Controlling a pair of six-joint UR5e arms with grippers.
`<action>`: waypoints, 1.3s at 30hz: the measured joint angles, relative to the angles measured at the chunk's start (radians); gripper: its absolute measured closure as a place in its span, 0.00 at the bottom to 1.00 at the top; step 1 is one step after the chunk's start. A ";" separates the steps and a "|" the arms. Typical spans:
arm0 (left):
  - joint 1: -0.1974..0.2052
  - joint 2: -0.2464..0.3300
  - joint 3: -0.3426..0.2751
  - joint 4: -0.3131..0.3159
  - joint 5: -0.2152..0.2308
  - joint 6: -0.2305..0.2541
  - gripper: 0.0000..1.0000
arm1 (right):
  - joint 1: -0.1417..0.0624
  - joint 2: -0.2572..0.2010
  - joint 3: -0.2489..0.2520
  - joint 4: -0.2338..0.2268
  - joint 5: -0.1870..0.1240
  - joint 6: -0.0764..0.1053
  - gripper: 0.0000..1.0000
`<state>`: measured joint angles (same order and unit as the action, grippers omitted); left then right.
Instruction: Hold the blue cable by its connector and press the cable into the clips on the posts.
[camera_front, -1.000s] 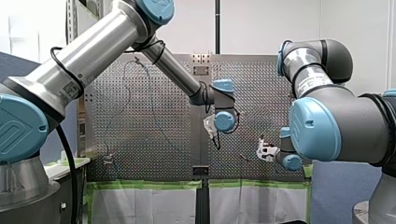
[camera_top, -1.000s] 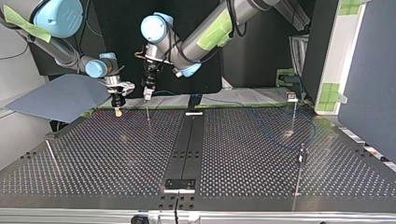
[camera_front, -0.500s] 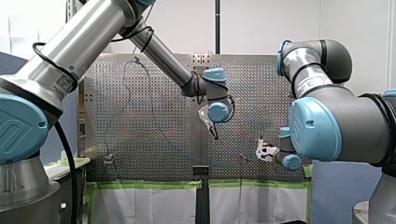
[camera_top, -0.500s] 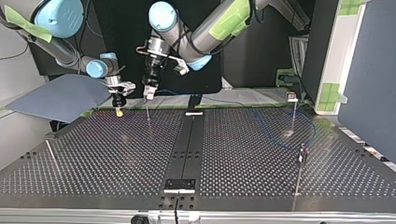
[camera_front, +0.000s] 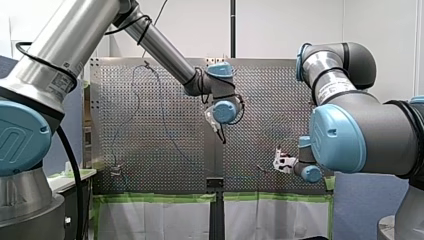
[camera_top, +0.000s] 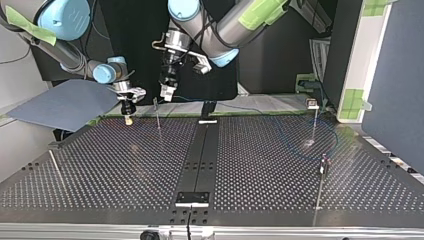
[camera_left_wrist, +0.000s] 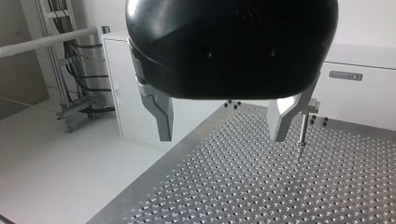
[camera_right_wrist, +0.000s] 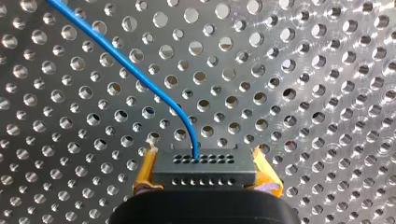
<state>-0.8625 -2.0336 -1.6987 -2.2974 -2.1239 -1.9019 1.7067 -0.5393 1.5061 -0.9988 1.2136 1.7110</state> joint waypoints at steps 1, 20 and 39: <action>0.000 0.008 -0.008 0.000 -0.001 0.000 0.00 | 0.000 0.000 0.000 0.000 0.000 0.000 1.00; 0.002 0.178 -0.180 -0.004 -0.016 0.007 0.00 | 0.002 0.000 0.000 0.000 -0.010 0.003 1.00; -0.002 0.128 -0.353 -0.041 -0.032 0.016 0.00 | 0.010 0.000 0.000 0.010 -0.007 0.005 1.00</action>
<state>-0.8650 -1.9053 -2.0518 -2.3388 -2.1557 -1.8857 1.7165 -0.5392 1.5060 -0.9888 1.2070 1.7157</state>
